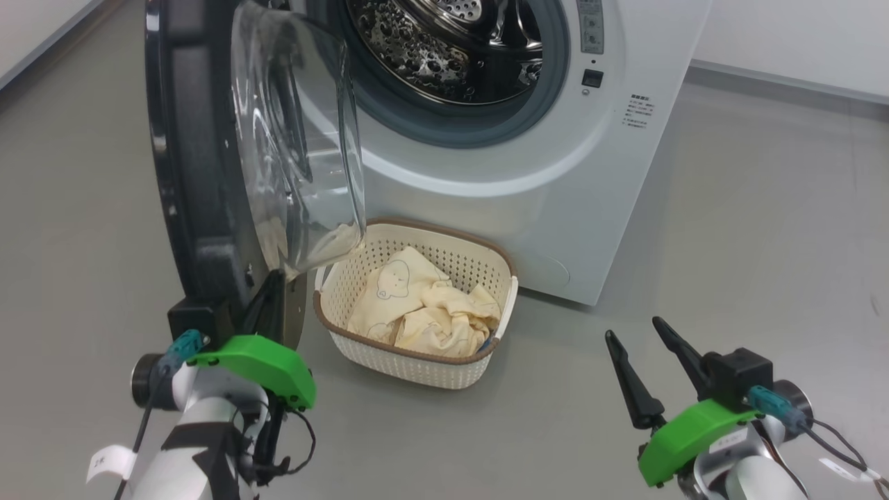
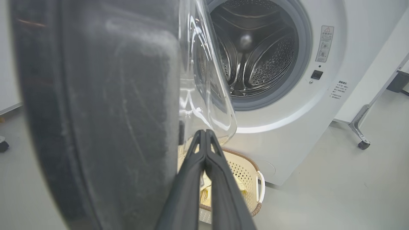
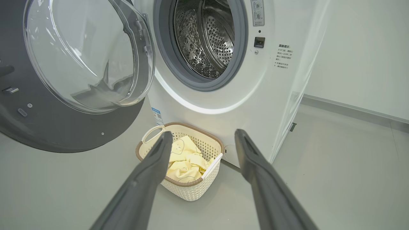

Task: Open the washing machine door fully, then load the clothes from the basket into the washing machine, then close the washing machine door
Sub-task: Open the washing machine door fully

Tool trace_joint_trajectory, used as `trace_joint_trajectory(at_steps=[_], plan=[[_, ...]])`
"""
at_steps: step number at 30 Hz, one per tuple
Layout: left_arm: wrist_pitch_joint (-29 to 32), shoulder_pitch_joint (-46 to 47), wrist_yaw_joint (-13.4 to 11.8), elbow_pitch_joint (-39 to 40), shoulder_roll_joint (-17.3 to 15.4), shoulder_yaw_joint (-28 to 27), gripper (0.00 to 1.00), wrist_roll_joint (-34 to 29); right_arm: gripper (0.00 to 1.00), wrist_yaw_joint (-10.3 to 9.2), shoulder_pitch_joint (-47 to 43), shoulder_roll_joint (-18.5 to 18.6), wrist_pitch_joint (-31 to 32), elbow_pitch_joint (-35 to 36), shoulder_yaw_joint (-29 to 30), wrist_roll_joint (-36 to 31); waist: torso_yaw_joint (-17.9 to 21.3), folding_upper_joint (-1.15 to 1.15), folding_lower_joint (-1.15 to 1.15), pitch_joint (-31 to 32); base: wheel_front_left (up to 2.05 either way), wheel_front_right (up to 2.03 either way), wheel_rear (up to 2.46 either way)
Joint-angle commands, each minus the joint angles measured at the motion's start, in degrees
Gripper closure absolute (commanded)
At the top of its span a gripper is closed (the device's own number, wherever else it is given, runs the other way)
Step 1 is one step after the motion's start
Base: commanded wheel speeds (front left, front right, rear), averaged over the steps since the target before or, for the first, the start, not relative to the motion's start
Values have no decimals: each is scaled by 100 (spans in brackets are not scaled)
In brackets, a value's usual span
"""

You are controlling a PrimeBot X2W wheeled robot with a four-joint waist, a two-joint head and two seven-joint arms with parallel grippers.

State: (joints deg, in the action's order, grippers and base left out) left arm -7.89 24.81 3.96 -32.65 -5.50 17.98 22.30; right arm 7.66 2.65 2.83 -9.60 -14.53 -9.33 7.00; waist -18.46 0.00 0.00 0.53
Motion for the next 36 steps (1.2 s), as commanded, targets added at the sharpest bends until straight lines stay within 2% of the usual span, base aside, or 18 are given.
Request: trace_joint_trajectory(at_steps=[1,15,24,36], plan=[[-85,184,-78,200,-234,-301,100,33,0,-17,230,5,-54,165,-86,2,-52,0,0,-76,0,0,0],[-331,241,-334,293,-577,-905,100,393,0,-17,377,5,109,310,-31,-225,-240,0,0,-492,0,0,0],[-471,311,-500,423,-935,-1428,100,652,0,-17,526,27,299,500,-54,-460,-253,0,0,-923,0,0,0],[-614,313,-683,574,-1545,-2240,100,972,0,-17,692,292,635,927,12,-608,-192,0,0,-1685,0,0,0]])
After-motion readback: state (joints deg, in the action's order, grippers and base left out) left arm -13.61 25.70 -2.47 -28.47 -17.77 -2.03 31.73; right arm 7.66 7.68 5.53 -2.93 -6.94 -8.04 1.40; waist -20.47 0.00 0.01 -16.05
